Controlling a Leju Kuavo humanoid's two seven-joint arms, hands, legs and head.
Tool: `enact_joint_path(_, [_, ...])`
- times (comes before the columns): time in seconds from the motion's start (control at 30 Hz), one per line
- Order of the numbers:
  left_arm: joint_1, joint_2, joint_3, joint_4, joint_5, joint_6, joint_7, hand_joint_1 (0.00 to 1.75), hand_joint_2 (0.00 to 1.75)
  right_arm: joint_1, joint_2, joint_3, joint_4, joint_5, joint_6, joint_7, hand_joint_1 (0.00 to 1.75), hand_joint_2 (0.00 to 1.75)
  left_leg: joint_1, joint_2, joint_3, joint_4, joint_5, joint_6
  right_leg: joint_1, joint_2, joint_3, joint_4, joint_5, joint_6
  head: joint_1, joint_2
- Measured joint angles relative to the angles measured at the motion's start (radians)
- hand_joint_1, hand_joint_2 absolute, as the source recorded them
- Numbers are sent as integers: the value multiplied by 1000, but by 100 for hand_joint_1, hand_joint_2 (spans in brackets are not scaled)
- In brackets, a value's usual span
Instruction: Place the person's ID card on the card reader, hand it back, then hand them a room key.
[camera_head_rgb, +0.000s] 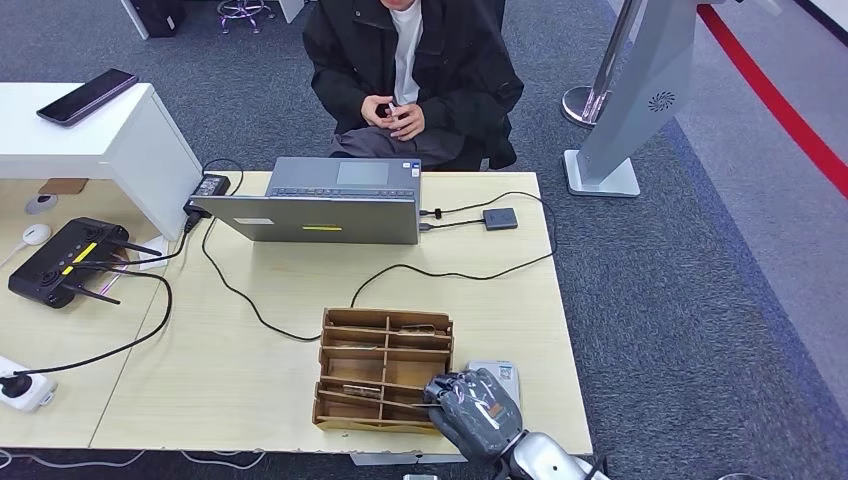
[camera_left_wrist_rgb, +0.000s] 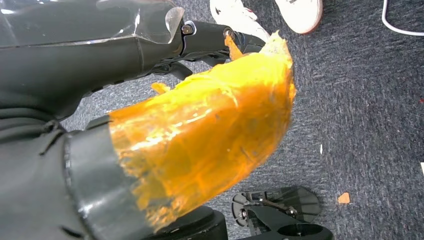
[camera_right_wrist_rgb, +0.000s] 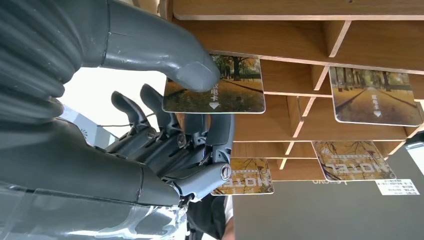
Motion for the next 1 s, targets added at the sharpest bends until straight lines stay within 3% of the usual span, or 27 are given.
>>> enact_joint_path(0.23, [0, 0, 0, 0, 5, 0, 0, 0, 0, 12, 12, -9, -1, 26, -54, -4, 175, 175, 0, 0, 0, 0, 0, 0, 0, 0, 0, 0, 0, 0, 0, 0])
enact_joint_path(0.8, [0, -2, -8, 0, 31, 12, 0, 0, 0, 62, 74, -58, -62, 78, -363, -120, 175, 175, 0, 0, 0, 0, 0, 0, 0, 0, 0, 0, 0, 0, 0, 0])
enact_joint_path(1.0, [0, -3, -8, 0, 40, 15, -1, 0, 0, 75, 82, -68, -114, 78, -391, -134, 175, 175, 0, 0, 0, 0, 0, 0, 0, 0, 0, 0, 0, 0, 0, 0])
